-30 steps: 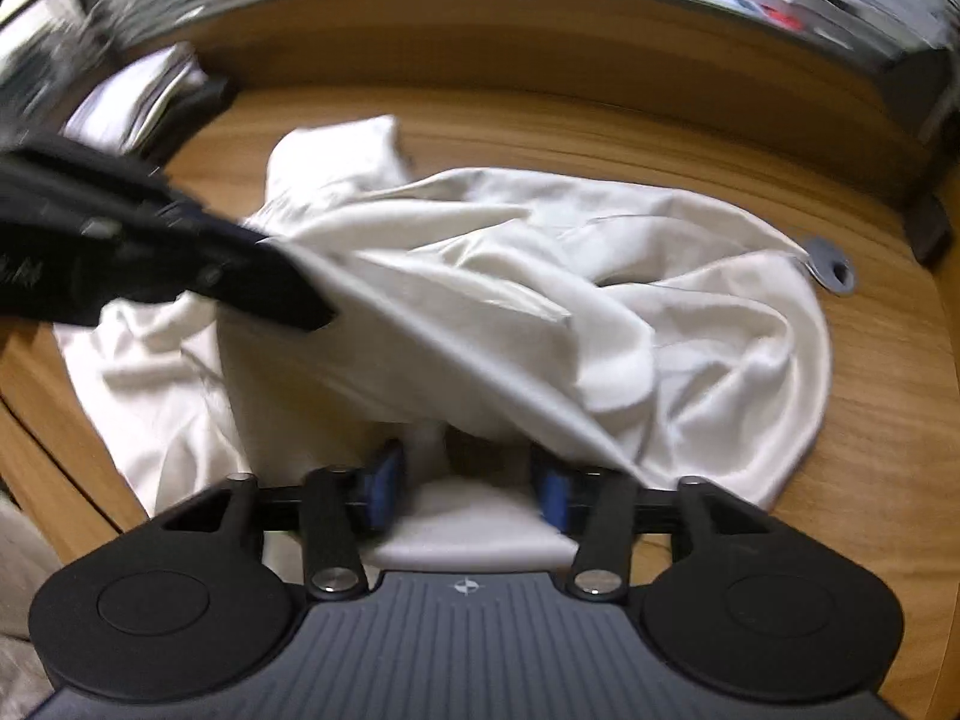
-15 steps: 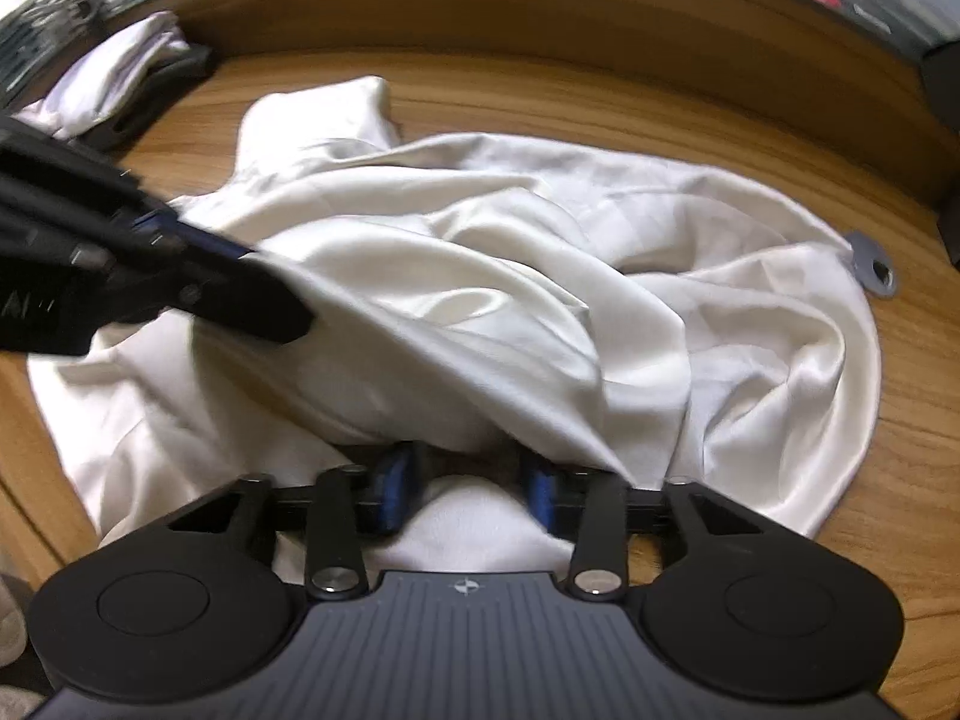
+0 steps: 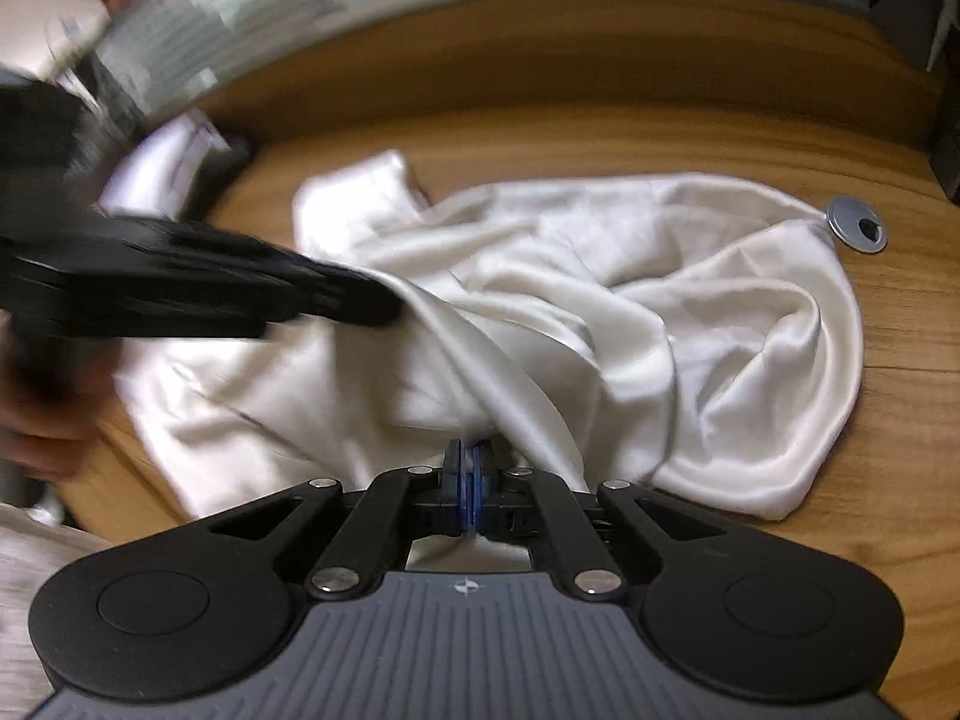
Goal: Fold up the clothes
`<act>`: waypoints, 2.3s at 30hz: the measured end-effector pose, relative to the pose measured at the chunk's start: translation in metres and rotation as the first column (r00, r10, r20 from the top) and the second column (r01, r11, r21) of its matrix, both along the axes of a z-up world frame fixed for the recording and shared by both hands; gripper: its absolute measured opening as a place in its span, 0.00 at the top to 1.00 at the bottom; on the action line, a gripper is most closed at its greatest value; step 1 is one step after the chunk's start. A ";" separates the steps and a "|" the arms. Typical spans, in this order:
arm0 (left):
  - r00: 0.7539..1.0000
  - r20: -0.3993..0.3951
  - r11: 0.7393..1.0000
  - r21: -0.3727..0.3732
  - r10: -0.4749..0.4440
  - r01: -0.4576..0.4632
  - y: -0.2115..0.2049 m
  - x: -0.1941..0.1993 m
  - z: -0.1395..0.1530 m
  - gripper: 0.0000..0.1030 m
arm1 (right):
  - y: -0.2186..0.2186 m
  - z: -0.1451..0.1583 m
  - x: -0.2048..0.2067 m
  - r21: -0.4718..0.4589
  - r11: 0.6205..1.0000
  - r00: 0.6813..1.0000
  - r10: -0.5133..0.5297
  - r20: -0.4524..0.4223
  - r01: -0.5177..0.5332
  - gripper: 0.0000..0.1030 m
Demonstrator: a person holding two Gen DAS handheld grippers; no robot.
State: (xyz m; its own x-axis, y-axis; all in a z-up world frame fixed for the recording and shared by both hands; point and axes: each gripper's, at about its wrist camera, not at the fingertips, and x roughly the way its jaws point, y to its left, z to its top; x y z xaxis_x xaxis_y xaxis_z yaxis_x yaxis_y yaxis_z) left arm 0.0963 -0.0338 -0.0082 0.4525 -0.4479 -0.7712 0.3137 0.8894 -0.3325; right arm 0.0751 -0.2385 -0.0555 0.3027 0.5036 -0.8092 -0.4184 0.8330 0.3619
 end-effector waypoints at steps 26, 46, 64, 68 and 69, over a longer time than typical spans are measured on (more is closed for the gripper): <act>0.948 -0.314 0.917 -0.360 0.051 -0.169 0.055 -0.033 -0.001 0.62 | 0.010 0.056 -0.036 0.229 0.969 0.992 -0.107 0.071 0.088 0.98; 0.947 -0.297 0.953 -0.232 0.120 -0.193 0.055 -0.037 -0.012 0.96 | 0.005 0.040 -0.043 0.116 0.986 0.991 -0.128 0.039 0.123 0.83; 0.977 -0.210 0.986 -0.154 0.025 -0.058 0.050 -0.054 -0.008 0.96 | 0.026 -0.012 -0.028 -0.019 0.998 0.991 -0.060 -0.116 0.059 0.98; 0.978 -0.208 0.991 -0.132 -0.007 -0.021 0.047 -0.055 -0.011 0.96 | 0.018 -0.021 -0.034 -0.108 0.992 0.994 -0.068 -0.091 0.058 0.97; 0.977 -0.214 0.991 -0.136 -0.017 -0.013 0.046 -0.055 -0.012 0.96 | 0.018 -0.023 -0.035 -0.106 0.994 0.994 -0.052 -0.099 0.042 0.96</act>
